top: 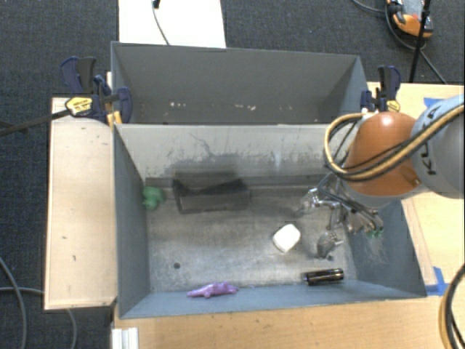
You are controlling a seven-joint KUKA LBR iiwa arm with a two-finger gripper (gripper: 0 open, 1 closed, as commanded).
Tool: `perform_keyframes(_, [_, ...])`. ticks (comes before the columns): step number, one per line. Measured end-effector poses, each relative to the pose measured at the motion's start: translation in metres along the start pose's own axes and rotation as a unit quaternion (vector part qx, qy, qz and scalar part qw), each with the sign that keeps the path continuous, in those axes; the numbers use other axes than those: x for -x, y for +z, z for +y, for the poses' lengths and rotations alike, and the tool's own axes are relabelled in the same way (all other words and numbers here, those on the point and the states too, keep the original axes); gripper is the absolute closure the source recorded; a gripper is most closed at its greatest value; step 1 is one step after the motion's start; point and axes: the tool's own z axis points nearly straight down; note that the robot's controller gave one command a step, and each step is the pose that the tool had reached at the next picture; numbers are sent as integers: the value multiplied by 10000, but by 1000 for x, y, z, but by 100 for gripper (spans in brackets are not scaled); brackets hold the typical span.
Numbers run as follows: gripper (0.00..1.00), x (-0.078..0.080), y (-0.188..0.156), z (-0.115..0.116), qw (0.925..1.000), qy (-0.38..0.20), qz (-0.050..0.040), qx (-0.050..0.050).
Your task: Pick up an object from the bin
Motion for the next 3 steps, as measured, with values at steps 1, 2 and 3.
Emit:
perform_keyframes(1, [0, 0, 0, 0, 10000, -4, 0, 0])
perform_keyframes(2, [0, 10, 6, 26, 9996, 270, 5, -7])
perform_keyframes(3, [100, -11, 9, 59, 9974, -711, -100, -19])
